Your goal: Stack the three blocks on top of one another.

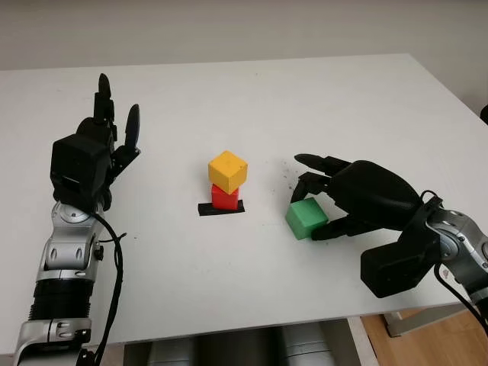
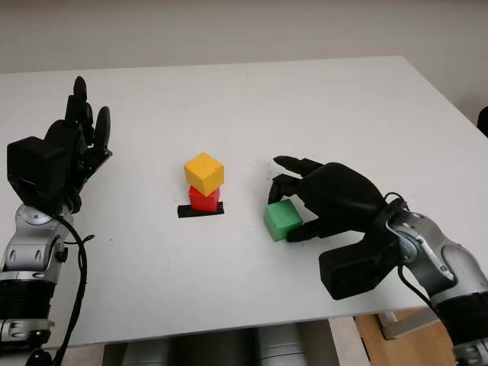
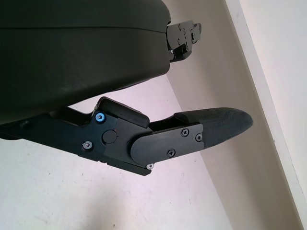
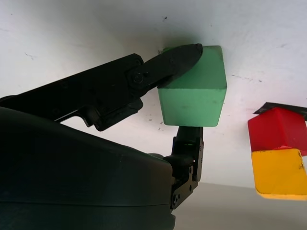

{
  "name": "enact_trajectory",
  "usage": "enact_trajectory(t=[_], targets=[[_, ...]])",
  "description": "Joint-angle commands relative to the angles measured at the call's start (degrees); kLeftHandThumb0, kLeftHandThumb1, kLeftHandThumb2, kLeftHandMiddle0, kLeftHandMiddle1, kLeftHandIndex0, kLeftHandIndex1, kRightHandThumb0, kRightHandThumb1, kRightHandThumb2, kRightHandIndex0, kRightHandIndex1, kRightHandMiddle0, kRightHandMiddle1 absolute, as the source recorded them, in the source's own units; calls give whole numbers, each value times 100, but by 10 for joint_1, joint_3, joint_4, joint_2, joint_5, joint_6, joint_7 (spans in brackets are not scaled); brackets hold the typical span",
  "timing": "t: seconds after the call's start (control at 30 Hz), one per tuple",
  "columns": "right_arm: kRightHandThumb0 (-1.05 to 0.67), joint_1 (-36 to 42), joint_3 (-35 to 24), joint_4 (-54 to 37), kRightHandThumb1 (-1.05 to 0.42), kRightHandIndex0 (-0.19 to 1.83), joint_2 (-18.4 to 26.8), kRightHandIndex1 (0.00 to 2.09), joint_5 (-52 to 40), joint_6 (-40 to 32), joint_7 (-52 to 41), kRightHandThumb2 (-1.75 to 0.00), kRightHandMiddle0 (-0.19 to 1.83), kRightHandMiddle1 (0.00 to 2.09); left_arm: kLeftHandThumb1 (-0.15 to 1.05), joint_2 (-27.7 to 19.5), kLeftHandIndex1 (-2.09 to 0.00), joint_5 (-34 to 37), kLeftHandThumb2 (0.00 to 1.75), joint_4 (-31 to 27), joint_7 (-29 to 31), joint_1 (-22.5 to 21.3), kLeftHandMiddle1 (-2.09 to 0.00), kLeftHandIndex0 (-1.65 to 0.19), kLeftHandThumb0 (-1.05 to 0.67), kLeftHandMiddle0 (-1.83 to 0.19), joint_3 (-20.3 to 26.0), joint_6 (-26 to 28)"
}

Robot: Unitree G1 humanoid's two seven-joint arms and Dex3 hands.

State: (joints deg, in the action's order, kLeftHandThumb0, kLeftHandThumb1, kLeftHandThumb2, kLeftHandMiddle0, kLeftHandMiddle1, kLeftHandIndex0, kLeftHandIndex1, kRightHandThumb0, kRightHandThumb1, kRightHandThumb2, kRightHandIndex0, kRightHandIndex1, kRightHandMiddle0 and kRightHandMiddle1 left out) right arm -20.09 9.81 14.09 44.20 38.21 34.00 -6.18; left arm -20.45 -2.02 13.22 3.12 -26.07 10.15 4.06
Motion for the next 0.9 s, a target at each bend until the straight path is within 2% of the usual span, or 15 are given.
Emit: enact_trajectory(t=[0.0,0.2,0.3,0.57,0.73,0.87], targets=[[-40,-12,2,9,-96,33,-5,10,2,10,15,-6,33,147,105,-8,0,1,65,0,3,-4,0,19,-81,19,4,-6],[-41,-17,4,28,-97,35,-10,9,-8,23,27,-6,30,154,105,-5,0,4,64,1,3,-6,0,19,-80,19,4,-4],[-41,-21,-3,23,-98,33,-12,7,-34,11,4,-6,27,153,105,-4,-1,2,64,3,-1,-7,0,19,-80,19,3,-2],[-43,-96,-41,46,-100,30,-45,5,-233,-126,-159,-5,24,157,105,-3,-1,2,65,5,-3,-8,0,19,-81,19,2,-1],[-45,-160,-46,57,-96,33,-48,6,-261,-185,-208,-5,34,146,105,-2,-1,1,65,5,-4,-9,0,19,-82,19,1,-5],[-46,-230,-36,101,-93,34,-53,6,-263,-200,-245,-5,41,136,105,2,0,5,63,9,-3,-12,0,19,-82,19,0,-8]])
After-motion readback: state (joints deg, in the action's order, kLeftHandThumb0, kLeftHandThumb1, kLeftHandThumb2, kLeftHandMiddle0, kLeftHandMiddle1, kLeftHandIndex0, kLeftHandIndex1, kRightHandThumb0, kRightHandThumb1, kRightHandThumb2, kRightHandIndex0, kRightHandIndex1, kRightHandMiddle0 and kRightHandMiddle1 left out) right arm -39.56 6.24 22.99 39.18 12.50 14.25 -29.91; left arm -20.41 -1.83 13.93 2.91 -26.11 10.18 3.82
